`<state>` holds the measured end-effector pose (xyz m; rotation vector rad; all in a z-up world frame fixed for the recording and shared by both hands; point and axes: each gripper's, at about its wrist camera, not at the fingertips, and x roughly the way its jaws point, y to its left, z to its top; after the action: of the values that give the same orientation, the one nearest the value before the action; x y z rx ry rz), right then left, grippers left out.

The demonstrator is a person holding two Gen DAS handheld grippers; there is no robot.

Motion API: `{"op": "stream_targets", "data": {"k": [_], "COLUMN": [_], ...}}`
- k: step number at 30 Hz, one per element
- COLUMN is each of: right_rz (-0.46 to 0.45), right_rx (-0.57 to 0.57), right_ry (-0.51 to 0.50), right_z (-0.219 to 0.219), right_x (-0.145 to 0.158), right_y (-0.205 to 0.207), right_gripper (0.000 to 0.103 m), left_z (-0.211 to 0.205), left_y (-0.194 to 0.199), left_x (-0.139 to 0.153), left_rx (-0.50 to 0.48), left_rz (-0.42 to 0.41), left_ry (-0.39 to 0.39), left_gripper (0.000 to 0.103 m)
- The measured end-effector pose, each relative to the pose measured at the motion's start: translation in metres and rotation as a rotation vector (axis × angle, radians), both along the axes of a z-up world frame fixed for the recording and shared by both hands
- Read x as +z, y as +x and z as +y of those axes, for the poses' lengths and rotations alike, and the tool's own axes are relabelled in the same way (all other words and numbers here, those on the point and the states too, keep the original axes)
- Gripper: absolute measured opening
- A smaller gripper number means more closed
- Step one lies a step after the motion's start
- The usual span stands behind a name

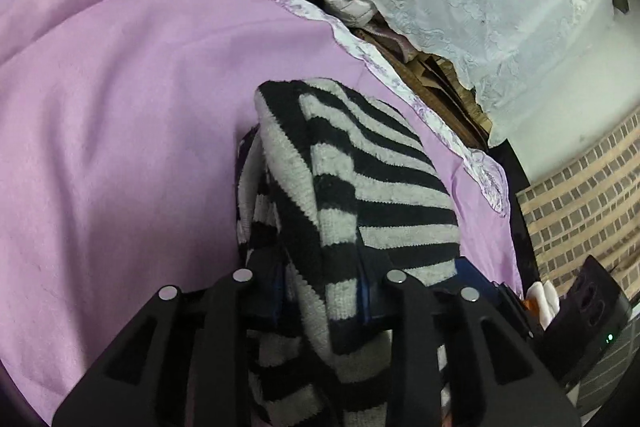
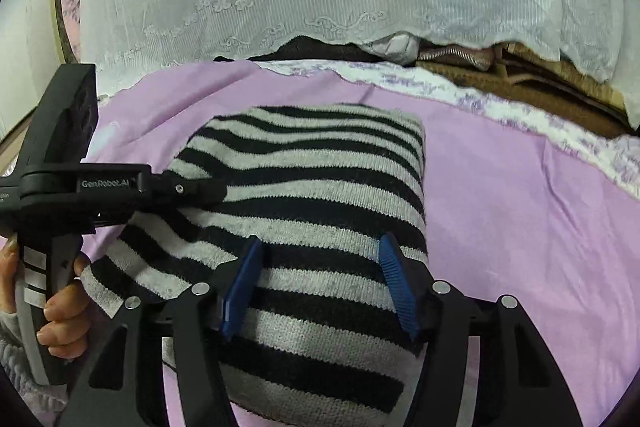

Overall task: Fold small clothes
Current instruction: 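Fold the held side over the middle with the left tool, then press the folded sweater bundle flat with both tools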

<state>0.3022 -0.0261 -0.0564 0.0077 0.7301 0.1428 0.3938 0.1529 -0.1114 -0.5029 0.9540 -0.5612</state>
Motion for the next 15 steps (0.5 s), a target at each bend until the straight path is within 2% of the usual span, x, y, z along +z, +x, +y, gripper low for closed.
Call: {"op": "stream_targets", "data": {"k": [6, 11, 15], "right_rz": [0.009, 0.005, -0.020], "right_rx": [0.024, 0.010, -0.019], "right_ry": [0.036, 0.194, 0.242], "right_z": [-0.008, -0.032, -0.047], "right_x": [-0.002, 0.012, 0.034], "right_y": [-0.001, -0.003, 0.010], "right_gripper": [0.063, 0.064, 0.064], "left_z": [0.009, 0.002, -0.013], "left_y": [-0.008, -0.034, -0.028], "left_x": [0.006, 0.055, 0.081], "left_rx": [0.038, 0.076, 0.066], "left_rz": [0.018, -0.144, -0.194], "left_ry": [-0.032, 0.101, 0.127], "left_gripper": [0.033, 0.034, 0.048]}}
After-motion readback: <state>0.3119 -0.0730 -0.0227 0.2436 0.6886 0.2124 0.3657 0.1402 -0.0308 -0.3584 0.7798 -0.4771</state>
